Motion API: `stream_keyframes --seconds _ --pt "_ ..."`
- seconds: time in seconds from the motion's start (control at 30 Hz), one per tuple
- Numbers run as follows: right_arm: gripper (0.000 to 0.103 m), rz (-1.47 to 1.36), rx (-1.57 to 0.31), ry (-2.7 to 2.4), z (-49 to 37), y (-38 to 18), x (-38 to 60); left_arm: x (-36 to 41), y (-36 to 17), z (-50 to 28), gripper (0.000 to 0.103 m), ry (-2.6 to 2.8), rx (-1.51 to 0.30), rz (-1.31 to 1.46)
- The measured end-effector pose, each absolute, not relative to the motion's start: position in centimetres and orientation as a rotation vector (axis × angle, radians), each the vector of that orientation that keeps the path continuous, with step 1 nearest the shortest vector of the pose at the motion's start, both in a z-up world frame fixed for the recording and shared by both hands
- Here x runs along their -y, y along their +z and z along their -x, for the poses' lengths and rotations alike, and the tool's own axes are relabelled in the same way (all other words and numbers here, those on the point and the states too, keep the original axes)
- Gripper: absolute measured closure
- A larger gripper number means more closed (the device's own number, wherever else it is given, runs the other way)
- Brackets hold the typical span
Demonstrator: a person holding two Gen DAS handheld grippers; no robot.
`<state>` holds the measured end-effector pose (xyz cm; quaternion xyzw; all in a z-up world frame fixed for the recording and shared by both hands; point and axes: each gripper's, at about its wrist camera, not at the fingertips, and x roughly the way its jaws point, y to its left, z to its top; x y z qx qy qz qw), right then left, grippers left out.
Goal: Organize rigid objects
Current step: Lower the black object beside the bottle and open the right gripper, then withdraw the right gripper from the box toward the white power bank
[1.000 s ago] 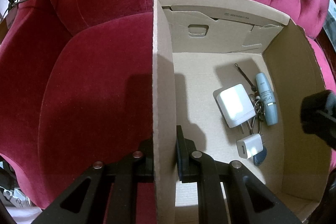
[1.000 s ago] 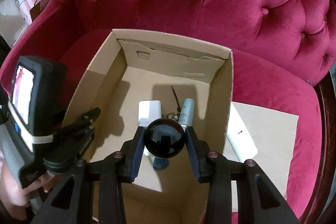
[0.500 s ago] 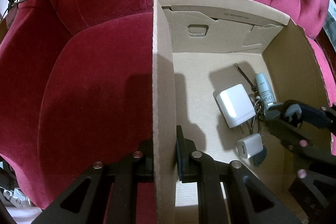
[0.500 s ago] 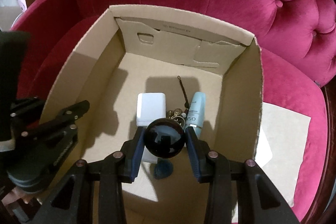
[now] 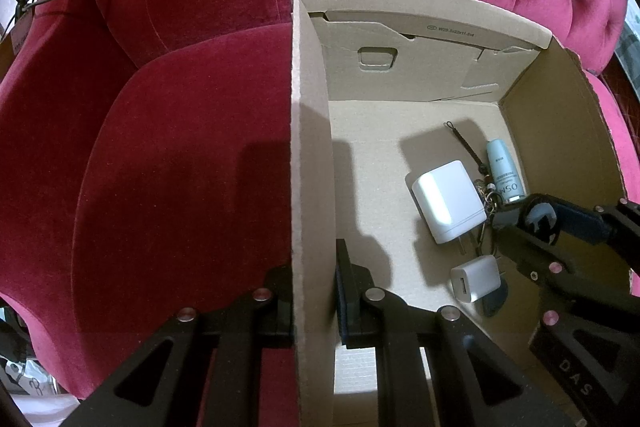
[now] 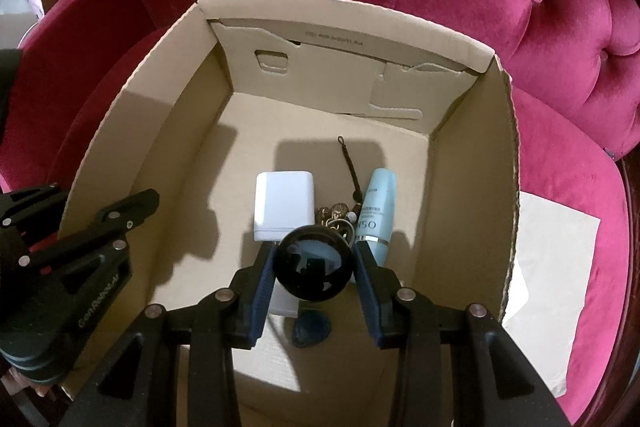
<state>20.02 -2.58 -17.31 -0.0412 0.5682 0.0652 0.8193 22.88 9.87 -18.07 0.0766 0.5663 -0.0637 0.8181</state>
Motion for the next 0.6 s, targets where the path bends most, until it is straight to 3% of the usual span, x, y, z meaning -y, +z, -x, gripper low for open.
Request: stream_keyframes --seconds 0.2,0.6 --pt "0.059 0.08 -1.212 0.144 -20.1 -17.4 2.7 -9.9 -18.1 -22.9 0.088 -0.135 -1.207 -0.165" --pt "0.036 0.091 -1.151 0.148 -19.3 -15.4 2.7 -9.9 -18.2 -22.9 0.088 -0.134 -1.207 -0.166"
